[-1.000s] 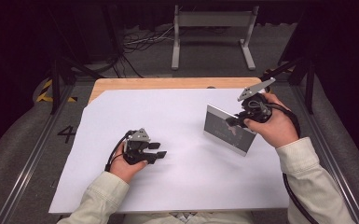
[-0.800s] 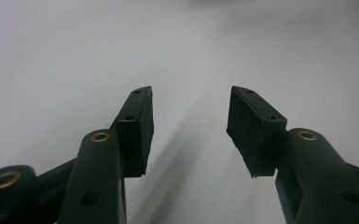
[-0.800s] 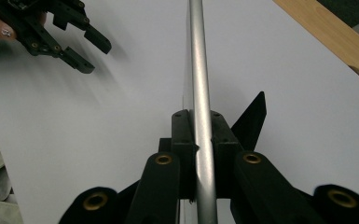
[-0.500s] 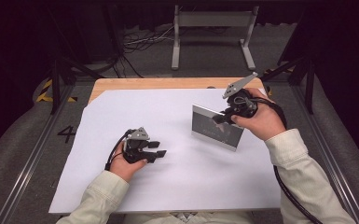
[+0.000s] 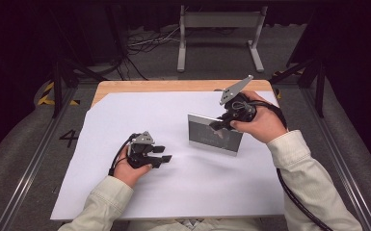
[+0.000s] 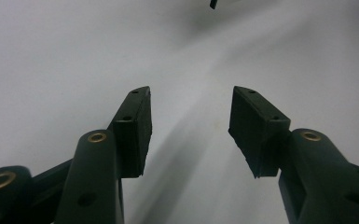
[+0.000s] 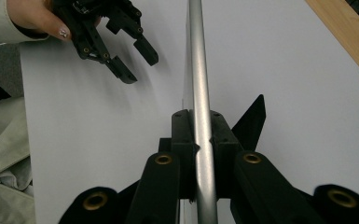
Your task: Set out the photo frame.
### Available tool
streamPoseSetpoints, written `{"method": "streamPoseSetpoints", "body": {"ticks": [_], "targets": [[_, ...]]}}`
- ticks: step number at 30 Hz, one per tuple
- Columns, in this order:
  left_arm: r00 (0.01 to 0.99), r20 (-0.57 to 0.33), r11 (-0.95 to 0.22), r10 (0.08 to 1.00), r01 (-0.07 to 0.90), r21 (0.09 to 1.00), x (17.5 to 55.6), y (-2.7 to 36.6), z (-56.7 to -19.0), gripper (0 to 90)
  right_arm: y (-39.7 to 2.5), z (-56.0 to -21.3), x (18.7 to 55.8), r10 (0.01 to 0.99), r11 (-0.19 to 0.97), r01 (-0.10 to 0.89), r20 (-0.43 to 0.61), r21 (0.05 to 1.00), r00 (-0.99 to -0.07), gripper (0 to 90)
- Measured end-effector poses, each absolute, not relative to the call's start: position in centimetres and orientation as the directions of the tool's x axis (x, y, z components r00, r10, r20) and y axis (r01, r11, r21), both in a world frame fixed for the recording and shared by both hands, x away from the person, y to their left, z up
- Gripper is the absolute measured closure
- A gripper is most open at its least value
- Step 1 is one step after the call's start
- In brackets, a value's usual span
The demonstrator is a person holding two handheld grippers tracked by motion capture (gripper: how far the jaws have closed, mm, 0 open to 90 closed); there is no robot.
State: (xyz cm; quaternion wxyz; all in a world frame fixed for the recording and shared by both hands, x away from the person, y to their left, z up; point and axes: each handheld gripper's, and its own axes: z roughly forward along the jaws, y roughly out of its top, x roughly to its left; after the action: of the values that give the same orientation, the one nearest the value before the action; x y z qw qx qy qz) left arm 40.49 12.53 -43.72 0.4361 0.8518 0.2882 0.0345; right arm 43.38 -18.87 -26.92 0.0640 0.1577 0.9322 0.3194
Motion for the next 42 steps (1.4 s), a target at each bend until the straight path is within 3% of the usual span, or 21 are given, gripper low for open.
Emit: {"method": "streamPoseSetpoints", "body": {"ticks": [31,42], "targets": [[0.810,-0.199,-0.443,0.552,0.487,0.753,39.6,13.9,-44.0,49.1,-15.2,-29.1,44.2,0.120,0.791,0.114,0.032,0.602,-0.992,83.7],[0.810,-0.200,-0.443,0.552,0.488,0.752,39.6,13.7,-44.0,49.1,-15.5,-30.0,44.6,0.108,0.803,0.108,0.036,0.586,-0.994,83.8]]}}
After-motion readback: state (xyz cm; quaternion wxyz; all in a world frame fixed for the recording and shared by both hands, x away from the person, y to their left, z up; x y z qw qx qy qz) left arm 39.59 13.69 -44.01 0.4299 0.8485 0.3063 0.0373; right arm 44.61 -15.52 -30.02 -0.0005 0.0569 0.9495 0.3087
